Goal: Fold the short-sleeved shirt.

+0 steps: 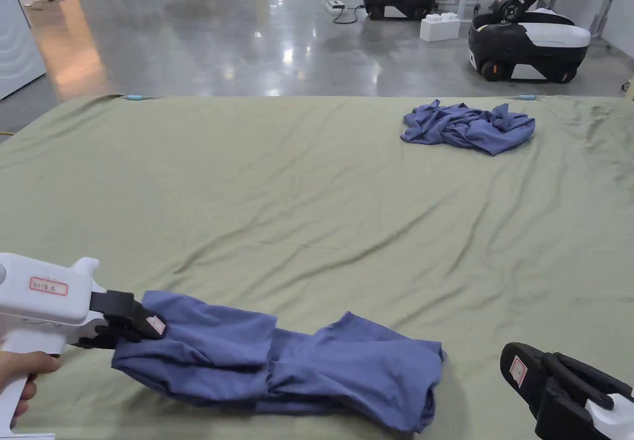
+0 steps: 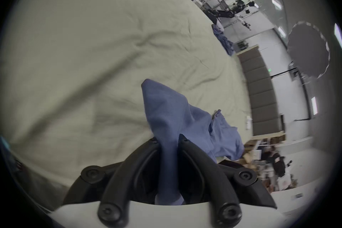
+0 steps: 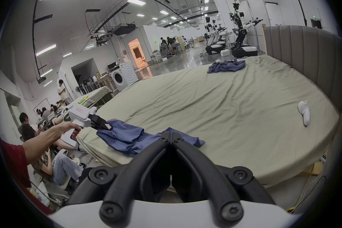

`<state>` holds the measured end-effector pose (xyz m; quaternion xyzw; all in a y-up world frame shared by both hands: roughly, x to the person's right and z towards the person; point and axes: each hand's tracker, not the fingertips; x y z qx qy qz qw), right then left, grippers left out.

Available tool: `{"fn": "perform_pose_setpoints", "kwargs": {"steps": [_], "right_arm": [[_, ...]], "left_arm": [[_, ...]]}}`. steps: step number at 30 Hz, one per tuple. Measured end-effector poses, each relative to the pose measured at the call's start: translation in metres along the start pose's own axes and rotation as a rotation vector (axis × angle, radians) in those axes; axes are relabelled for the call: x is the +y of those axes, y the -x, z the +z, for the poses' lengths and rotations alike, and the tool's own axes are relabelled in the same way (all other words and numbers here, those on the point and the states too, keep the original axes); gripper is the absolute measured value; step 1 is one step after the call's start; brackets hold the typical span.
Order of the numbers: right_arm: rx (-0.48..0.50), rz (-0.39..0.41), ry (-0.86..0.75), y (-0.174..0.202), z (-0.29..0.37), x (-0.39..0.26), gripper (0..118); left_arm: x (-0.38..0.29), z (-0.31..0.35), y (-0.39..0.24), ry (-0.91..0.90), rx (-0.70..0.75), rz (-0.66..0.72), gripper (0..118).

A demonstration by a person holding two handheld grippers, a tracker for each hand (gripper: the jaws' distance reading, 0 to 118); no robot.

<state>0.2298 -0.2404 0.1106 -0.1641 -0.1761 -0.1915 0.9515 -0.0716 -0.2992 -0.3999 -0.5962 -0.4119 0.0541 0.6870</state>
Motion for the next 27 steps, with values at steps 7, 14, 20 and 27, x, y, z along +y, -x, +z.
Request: {"fn": "perform_pose_setpoints", "kwargs": {"steps": [7,14,20,27], "right_arm": [[0.023,-0.007,0.008,0.005,-0.006,0.002,2],[0.001,-0.013,0.013,-0.002,-0.002,0.002,2],[-0.027,-0.041,0.031,-0.014,0.000,-0.006,2],[-0.046,-0.069,0.031,-0.023,0.005,-0.007,2]], "left_arm": [[-0.006,-0.006,-0.115,-0.061,0.061,-0.273,12],[-0.032,-0.094,-0.219,0.068,0.023,-0.490,12],[-0.053,-0.170,-0.245,0.082,0.036,-0.514,12],[-0.062,-0.185,-0.222,0.152,-0.189,-0.305,70]]}}
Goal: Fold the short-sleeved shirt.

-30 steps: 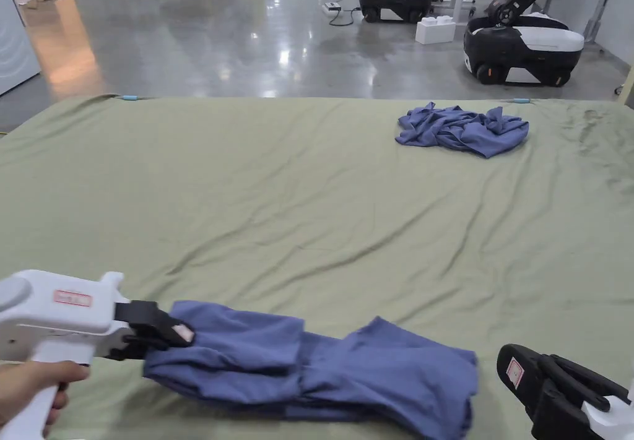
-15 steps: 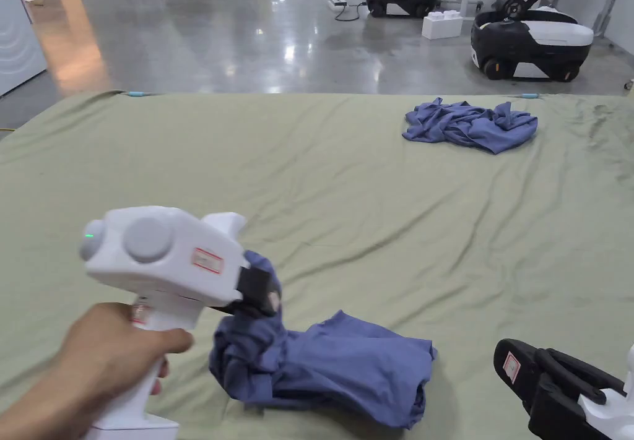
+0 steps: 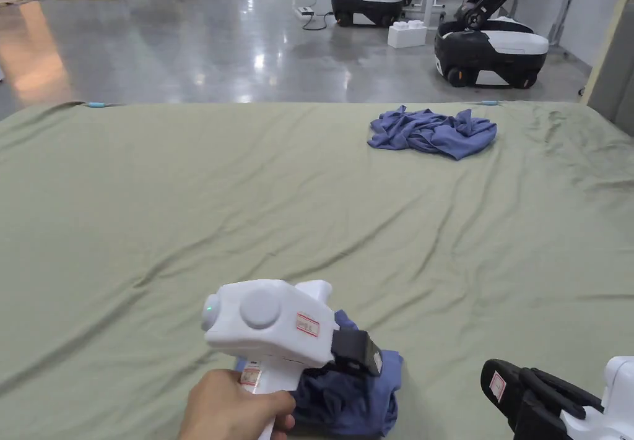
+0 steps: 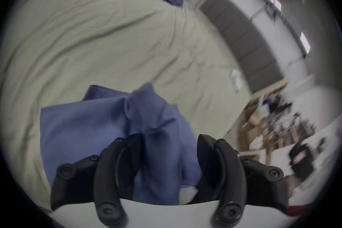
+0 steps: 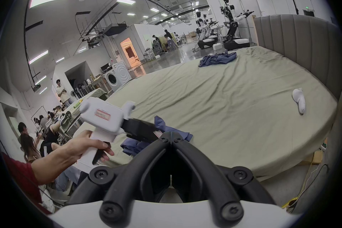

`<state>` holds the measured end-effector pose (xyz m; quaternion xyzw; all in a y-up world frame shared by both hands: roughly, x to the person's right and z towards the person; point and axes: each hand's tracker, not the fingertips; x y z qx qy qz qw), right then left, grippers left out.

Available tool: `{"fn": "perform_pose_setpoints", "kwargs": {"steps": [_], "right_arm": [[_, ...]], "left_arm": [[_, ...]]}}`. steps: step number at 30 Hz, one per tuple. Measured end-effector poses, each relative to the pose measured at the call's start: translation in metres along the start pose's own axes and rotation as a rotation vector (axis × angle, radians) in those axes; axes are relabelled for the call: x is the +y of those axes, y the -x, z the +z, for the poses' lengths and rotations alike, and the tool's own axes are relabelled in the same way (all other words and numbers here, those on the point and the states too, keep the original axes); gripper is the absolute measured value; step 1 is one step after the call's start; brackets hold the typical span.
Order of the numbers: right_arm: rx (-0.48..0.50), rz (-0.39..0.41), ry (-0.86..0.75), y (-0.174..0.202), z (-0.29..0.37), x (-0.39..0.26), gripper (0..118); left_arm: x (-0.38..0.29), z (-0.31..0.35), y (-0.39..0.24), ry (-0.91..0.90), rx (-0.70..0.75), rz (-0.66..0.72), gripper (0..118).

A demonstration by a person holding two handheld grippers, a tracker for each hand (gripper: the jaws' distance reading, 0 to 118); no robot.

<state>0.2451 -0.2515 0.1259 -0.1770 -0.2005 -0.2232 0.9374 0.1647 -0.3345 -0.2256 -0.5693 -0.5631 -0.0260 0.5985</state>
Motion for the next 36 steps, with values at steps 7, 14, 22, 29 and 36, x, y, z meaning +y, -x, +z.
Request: {"fn": "perform_pose_setpoints", "kwargs": {"steps": [7,14,22,29,36], "right_arm": [[0.004,-0.023,-0.014,-0.003,0.004,0.002,2],[0.004,-0.034,-0.012,-0.003,-0.001,-0.002,2],[-0.021,-0.026,-0.004,-0.007,0.001,-0.003,2],[-0.023,-0.027,-0.001,-0.009,-0.002,-0.002,2],[0.005,-0.035,0.004,-0.006,-0.011,-0.001,2]], "left_arm": [[-0.055,0.093,0.009,-0.708,0.254,-0.183,0],[-0.080,-0.008,-0.005,-0.581,0.339,-0.335,0],[-0.094,-0.105,-0.056,-0.487,0.351,-0.445,0],[-0.078,-0.085,-0.056,-0.402,0.172,-0.369,0],[-0.038,0.056,-0.019,-0.438,0.083,-0.274,97]]}}
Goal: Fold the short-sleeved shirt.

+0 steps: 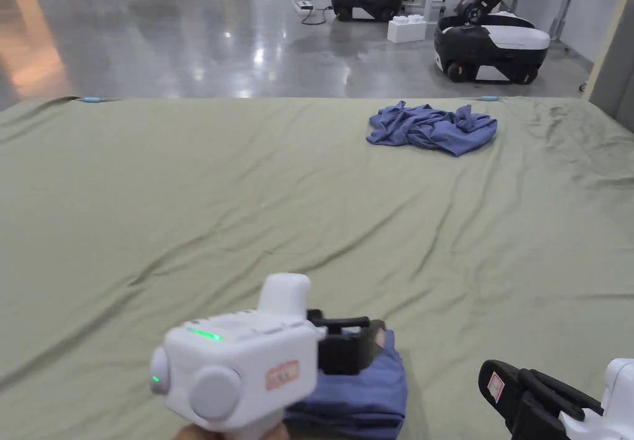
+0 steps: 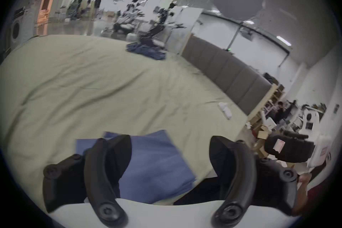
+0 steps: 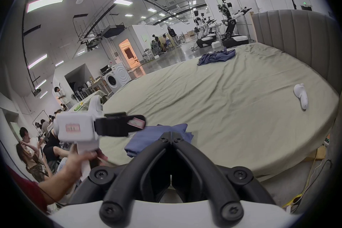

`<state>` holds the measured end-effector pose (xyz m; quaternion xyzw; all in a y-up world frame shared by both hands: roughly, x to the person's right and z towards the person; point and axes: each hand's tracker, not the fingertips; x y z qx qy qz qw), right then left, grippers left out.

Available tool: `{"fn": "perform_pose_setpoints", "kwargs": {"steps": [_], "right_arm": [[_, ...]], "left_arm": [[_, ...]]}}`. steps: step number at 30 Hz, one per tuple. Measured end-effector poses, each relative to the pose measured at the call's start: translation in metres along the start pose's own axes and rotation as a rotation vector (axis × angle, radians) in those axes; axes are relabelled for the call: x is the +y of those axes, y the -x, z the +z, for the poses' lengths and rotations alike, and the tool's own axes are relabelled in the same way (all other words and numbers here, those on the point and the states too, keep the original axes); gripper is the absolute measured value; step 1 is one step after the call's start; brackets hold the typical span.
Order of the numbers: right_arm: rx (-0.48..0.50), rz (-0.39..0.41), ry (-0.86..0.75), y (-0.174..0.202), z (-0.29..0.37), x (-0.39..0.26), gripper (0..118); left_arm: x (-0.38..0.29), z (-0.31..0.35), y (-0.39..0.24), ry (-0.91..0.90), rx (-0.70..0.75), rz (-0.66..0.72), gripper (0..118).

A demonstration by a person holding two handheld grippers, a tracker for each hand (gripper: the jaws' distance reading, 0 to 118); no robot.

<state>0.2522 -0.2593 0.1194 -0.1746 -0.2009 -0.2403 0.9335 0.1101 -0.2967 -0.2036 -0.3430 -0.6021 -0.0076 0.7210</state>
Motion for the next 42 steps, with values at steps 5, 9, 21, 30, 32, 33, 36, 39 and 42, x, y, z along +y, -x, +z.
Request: {"fn": "perform_pose_setpoints", "kwargs": {"steps": [5,9,21,30,32,33,36,39,42], "right_arm": [[0.015,0.002,0.005,0.006,-0.004,-0.006,2],[0.017,-0.006,0.014,0.005,-0.008,-0.009,2],[0.067,0.058,0.018,0.026,-0.055,0.015,2],[0.030,0.354,0.272,0.044,-0.218,-0.045,2],[0.023,0.336,0.392,0.030,-0.241,-0.072,2],[0.032,0.348,0.308,0.025,-0.234,-0.081,2],[0.082,0.365,0.230,0.019,-0.222,-0.079,2],[0.132,0.402,0.176,0.012,-0.221,-0.086,2],[0.161,0.394,0.119,0.006,-0.216,-0.094,2]], "left_arm": [[-0.004,0.011,0.049,0.078,0.119,0.044,97],[-0.029,-0.018,0.046,0.085,0.098,-0.036,94],[-0.079,-0.053,0.054,0.055,0.167,-0.080,0],[-0.051,0.011,0.044,-0.098,0.148,-0.037,79],[-0.045,0.024,0.054,-0.089,0.128,0.026,80],[-0.043,0.030,0.064,-0.089,0.114,0.061,83],[-0.031,0.033,0.108,-0.013,0.029,0.258,91],[-0.032,0.014,0.155,0.117,-0.094,0.573,91],[-0.046,-0.011,0.175,0.291,-0.091,0.642,91]]}}
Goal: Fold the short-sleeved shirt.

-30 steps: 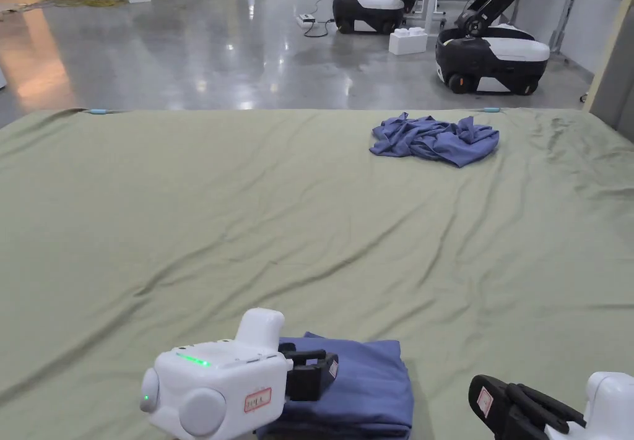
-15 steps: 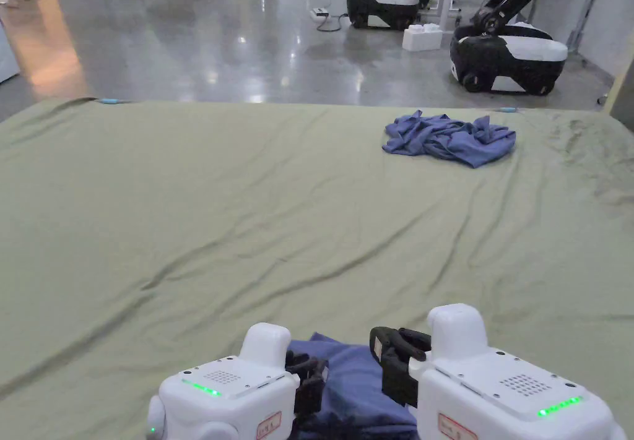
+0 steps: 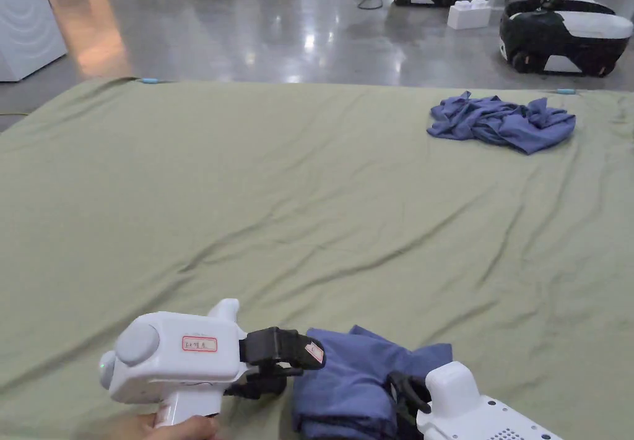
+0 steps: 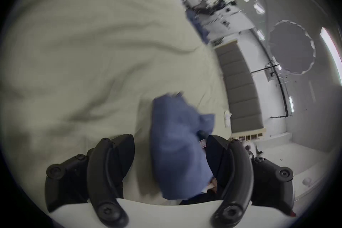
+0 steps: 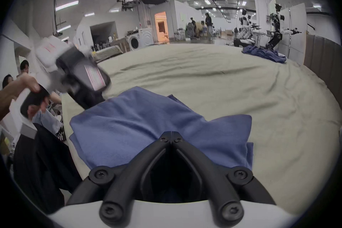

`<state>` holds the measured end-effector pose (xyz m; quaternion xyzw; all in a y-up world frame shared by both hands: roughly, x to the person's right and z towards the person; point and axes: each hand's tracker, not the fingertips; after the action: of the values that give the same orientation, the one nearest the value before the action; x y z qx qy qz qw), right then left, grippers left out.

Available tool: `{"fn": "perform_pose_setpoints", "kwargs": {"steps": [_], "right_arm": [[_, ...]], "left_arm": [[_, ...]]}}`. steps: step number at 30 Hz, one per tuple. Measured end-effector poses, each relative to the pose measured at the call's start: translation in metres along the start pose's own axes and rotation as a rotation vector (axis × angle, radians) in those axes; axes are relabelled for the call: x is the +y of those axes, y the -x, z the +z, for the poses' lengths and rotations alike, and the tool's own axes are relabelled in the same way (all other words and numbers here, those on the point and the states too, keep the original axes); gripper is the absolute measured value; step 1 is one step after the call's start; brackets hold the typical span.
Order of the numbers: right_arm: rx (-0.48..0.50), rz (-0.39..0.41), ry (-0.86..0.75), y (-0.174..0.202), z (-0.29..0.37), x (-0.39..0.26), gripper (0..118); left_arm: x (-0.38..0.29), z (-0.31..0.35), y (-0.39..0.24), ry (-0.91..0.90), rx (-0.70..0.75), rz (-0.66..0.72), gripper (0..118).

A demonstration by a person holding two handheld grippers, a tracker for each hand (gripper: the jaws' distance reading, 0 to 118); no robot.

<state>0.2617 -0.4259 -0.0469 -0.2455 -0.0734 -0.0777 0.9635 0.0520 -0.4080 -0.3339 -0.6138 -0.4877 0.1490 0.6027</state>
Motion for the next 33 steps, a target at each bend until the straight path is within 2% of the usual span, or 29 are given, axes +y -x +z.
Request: {"fn": "perform_pose_setpoints", "kwargs": {"steps": [1,3,5,6,7,8,9,11,12,13,16,17,18,19,22,24,25,28,31,33], "right_arm": [[0.011,-0.016,-0.018,-0.003,0.001,-0.004,2],[0.032,-0.068,-0.043,-0.007,0.002,-0.008,2],[0.031,-0.065,-0.047,-0.006,0.002,-0.010,2],[0.026,-0.054,-0.054,-0.005,0.002,-0.011,2],[0.026,-0.050,-0.058,-0.006,0.002,-0.012,2],[0.029,-0.056,-0.061,-0.008,0.003,-0.012,2],[0.034,-0.073,-0.060,-0.010,0.003,-0.012,2],[0.039,-0.109,-0.060,-0.015,0.003,-0.010,2],[0.059,-0.143,-0.051,-0.017,0.002,-0.008,2],[0.055,-0.134,-0.043,-0.016,0.001,-0.004,2],[0.062,-0.108,-0.031,-0.009,0.005,0.008,2],[0.092,-0.138,-0.025,-0.009,0.007,0.014,2],[0.126,-0.183,-0.044,-0.006,0.013,0.023,2],[0.119,-0.181,-0.099,-0.001,0.023,0.030,2],[0.146,-0.158,-0.107,0.014,0.040,0.046,2],[0.160,-0.115,-0.093,0.028,0.046,0.050,2],[0.169,-0.107,-0.073,0.035,0.046,0.050,2],[0.203,-0.124,-0.019,0.054,0.037,0.046,2],[0.223,-0.143,0.009,0.070,0.025,0.047,2],[0.231,-0.154,0.017,0.080,0.019,0.053,2]], "left_arm": [[-0.006,-0.013,0.000,0.053,-0.007,-0.004,91],[-0.008,-0.015,-0.003,0.015,-0.079,0.038,91],[-0.007,-0.023,-0.006,0.087,-0.227,0.144,89],[-0.013,-0.037,-0.015,0.127,-0.249,0.178,80],[-0.015,-0.046,-0.026,0.148,-0.171,0.112,52],[-0.014,-0.055,-0.033,0.176,-0.142,0.011,40],[-0.014,-0.066,-0.031,0.180,-0.127,-0.037,39],[-0.003,-0.068,-0.023,0.169,-0.221,0.107,37],[0.002,-0.066,-0.020,0.167,-0.206,0.066,37],[0.003,-0.061,-0.020,0.164,-0.178,0.019,37],[0.007,-0.041,-0.008,0.192,-0.159,0.024,35],[0.006,-0.033,-0.005,0.203,-0.158,0.003,35],[0.008,-0.020,0.000,0.203,-0.161,-0.004,35],[0.016,0.001,0.011,0.199,-0.158,0.001,35],[0.055,0.088,0.060,0.129,-0.080,0.003,35],[0.085,0.166,0.101,0.037,0.022,-0.010,34],[0.104,0.205,0.124,0.065,0.024,0.008,35],[0.145,0.305,0.177,0.048,0.214,-0.010,35],[0.168,0.363,0.219,0.089,0.356,0.112,35],[0.178,0.384,0.236,0.110,0.458,0.120,35]]}}
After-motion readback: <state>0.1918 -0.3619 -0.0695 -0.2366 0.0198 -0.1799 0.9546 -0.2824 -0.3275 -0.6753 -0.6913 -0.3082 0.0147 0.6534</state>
